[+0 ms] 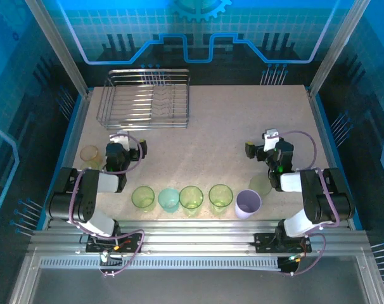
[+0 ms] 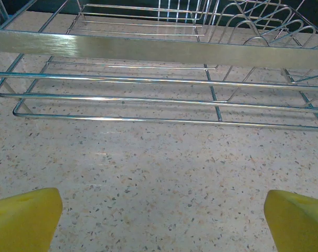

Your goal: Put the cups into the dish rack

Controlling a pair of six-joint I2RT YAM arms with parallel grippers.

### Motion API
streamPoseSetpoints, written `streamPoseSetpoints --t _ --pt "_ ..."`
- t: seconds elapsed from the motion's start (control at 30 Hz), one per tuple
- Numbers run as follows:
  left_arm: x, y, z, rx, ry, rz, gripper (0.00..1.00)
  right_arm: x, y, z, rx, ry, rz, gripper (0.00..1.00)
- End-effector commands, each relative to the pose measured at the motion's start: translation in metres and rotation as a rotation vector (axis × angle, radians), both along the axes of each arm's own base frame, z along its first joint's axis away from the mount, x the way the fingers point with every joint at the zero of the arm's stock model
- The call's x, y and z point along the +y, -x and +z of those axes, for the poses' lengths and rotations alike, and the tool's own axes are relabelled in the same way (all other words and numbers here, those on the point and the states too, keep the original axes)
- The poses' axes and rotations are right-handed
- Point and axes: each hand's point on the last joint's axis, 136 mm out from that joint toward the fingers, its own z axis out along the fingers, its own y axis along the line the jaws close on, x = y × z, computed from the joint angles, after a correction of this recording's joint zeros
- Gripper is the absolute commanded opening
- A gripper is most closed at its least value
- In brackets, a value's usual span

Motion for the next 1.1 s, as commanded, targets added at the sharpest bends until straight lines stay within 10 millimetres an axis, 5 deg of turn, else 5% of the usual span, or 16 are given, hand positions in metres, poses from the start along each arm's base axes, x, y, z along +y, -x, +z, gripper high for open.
streamPoseSetpoints --t 0.0,0.6,0.77,0.87,1.07 --pt "-0.003 -0.005 0.008 -0.021 -0.006 -0.024 0.99 0.003 -0.004 0.006 -0.017 0.019 0.009 1.0" --pt "-0.005 -0.005 0.01 -0.028 -0.01 -0.032 0.99 -0.004 -0.003 0.009 -0.03 -0.016 -0.007 1.0" --pt "-0.023 0.005 0.051 -0.052 -0.097 -0.068 0.99 -0.035 0.021 0.061 -0.116 0.007 -0.237 1.0" --pt "-0.021 0.012 0.097 -0.154 -0.074 -0.012 0.99 -0.047 0.035 0.09 -0.04 -0.157 -0.335 1.0" --pt "0.002 0.035 0.156 -0.104 -0.007 0.135 0.99 -0.011 0.036 0.132 0.127 -0.433 -0.271 0.99"
